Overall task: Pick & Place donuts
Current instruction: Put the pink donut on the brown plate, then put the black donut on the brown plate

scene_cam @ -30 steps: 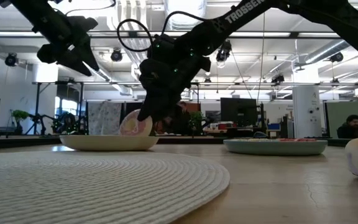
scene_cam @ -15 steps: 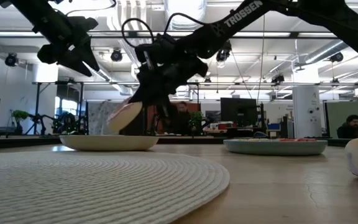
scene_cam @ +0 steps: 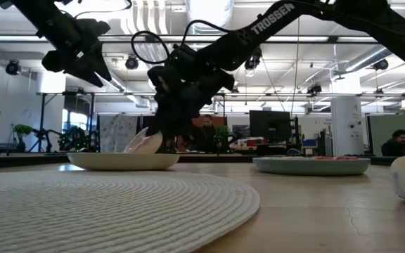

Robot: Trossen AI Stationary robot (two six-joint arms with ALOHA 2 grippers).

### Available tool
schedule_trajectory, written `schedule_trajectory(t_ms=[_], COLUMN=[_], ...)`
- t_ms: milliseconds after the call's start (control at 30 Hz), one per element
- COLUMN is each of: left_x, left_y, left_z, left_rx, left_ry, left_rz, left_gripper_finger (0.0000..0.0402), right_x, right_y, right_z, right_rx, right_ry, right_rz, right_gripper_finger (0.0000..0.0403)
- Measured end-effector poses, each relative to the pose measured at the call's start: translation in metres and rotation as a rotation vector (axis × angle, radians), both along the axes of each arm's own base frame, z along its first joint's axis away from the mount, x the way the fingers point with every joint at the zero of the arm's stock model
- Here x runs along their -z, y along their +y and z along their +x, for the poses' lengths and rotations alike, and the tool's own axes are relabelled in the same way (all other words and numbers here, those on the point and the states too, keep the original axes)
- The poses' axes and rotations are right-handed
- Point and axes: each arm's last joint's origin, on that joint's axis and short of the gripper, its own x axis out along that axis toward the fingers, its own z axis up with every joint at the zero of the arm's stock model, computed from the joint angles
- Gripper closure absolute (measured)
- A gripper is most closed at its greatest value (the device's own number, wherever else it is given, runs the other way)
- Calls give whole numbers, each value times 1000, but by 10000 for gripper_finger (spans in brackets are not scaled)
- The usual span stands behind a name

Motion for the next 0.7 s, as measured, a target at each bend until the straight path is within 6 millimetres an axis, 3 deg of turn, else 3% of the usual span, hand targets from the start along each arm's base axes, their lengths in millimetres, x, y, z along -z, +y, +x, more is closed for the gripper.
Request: schedule_trajectory(t_ms=[400,700], left_x=[0,7], left_y=[0,0], left_z=[0,0], left_rx=[12,11], left_ry=[13,45], left_rz=[12,3], left_gripper_finger=[260,260], right_x=[4,-27], right_y=[1,-3], right_z=[-12,-18], right_rx=[-14,1], right_ry=[137,102], right_rz=[-195,-438], right_gripper_finger=[200,148])
